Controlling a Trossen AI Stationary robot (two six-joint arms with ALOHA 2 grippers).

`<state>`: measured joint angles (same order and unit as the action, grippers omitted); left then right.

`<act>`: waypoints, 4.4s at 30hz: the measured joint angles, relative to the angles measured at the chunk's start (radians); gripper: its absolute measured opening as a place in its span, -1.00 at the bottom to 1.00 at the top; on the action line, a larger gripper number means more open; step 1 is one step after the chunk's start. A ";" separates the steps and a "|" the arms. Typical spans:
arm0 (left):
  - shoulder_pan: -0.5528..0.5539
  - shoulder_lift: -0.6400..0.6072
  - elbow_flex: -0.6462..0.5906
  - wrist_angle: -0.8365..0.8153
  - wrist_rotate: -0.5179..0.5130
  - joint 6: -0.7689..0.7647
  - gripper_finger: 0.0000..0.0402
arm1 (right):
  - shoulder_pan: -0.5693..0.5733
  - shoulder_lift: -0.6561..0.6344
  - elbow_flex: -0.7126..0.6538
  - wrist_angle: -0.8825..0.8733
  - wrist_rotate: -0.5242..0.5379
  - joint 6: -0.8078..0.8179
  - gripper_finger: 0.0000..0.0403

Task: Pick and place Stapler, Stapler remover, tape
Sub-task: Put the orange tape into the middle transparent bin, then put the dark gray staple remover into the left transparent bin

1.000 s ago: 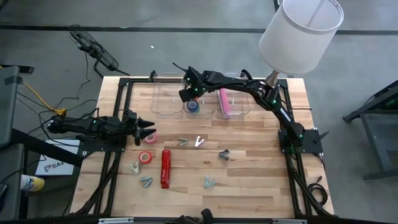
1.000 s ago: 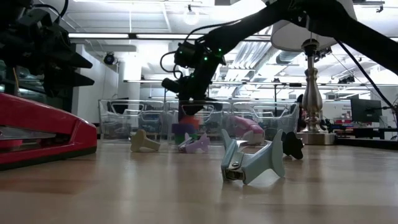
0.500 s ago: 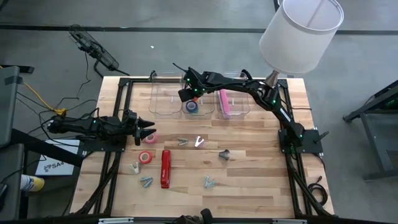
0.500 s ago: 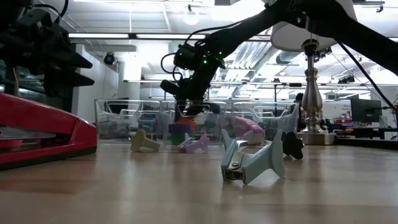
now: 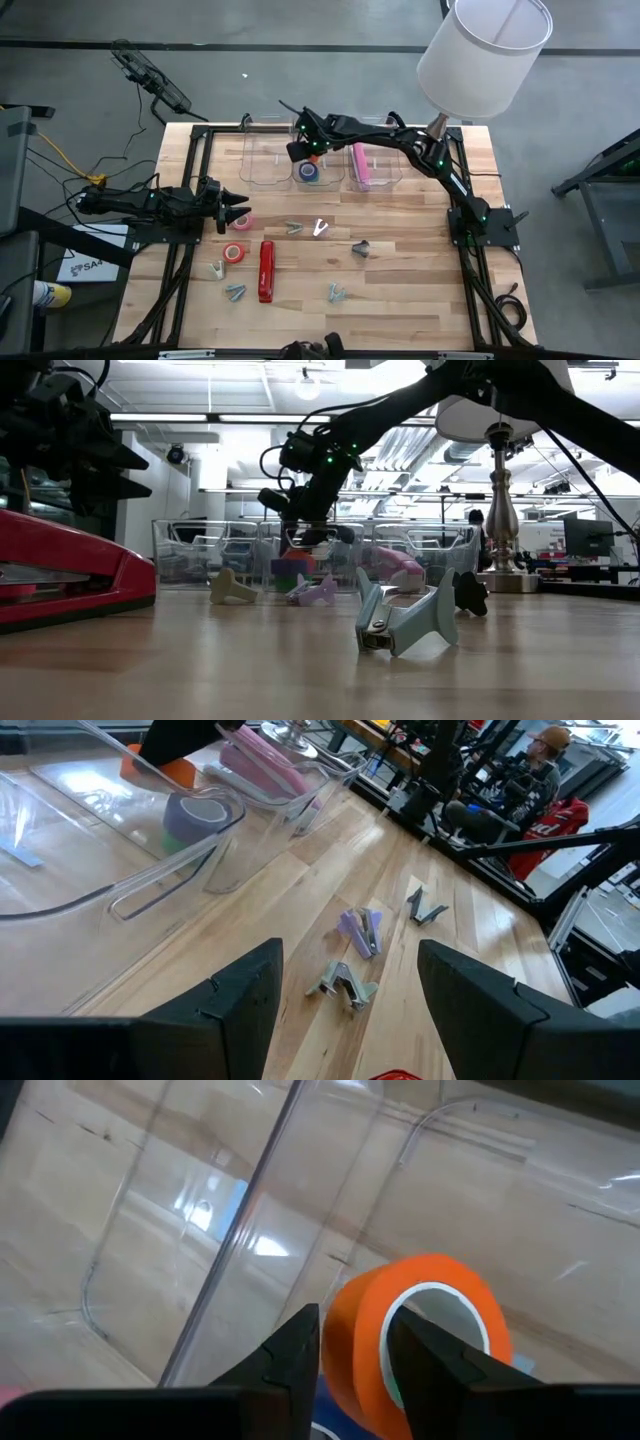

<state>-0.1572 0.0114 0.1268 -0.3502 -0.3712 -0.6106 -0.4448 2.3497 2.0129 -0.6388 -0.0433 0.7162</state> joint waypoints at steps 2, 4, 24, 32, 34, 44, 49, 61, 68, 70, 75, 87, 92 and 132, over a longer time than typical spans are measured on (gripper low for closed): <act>0.000 0.000 0.000 0.000 0.000 0.000 0.14 | -0.002 0.000 0.000 0.007 0.002 0.001 -0.45; 0.000 0.000 0.000 0.000 0.000 0.000 0.14 | -0.004 0.000 0.000 0.015 0.003 0.002 -0.45; 0.000 0.000 0.000 0.000 0.000 0.000 0.14 | -0.014 -0.083 0.003 -0.010 -0.074 -0.140 -0.45; 0.000 0.000 0.000 0.000 0.000 0.000 0.14 | 0.010 -0.202 0.003 -0.110 -0.156 -0.249 -0.45; 0.000 0.000 0.000 0.000 -0.001 0.000 0.14 | 0.021 -0.229 0.003 -0.147 -0.172 -0.275 -0.45; 0.000 0.000 0.000 0.000 -0.001 0.000 0.14 | 0.098 -0.338 0.002 -0.459 -0.113 -0.383 -0.45; 0.000 0.000 0.000 0.000 -0.002 0.000 0.14 | 0.151 -0.356 0.002 -0.654 -0.042 -0.431 -0.45; 0.000 0.000 0.000 0.000 -0.002 0.000 0.14 | 0.326 -0.356 0.002 -0.902 0.022 -0.517 -0.45; 0.000 0.000 -0.001 0.017 -0.088 0.056 0.14 | 0.409 -0.356 0.002 -0.932 0.053 -0.520 -0.45; 0.000 0.000 -0.001 0.017 -0.106 0.054 0.14 | 0.422 -0.356 0.002 -0.932 0.055 -0.508 -0.42; 0.000 0.000 -0.001 0.017 -0.105 0.055 0.14 | 0.447 -0.356 0.002 -0.932 0.063 -0.473 -0.21; 0.000 0.000 -0.001 0.017 -0.105 0.055 0.14 | 0.528 -0.355 0.002 -0.933 0.156 -0.451 0.18; 0.000 0.000 -0.001 0.017 -0.106 0.053 0.14 | 0.561 -0.355 0.002 -0.933 0.190 -0.427 0.19; 0.000 0.000 0.001 -0.004 -0.113 0.056 0.14 | 0.572 -0.362 -0.527 -0.471 -0.146 -0.613 0.19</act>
<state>-0.1570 0.0113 0.1280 -0.3539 -0.4843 -0.5541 0.1268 1.9873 1.4856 -1.1095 -0.1889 0.1032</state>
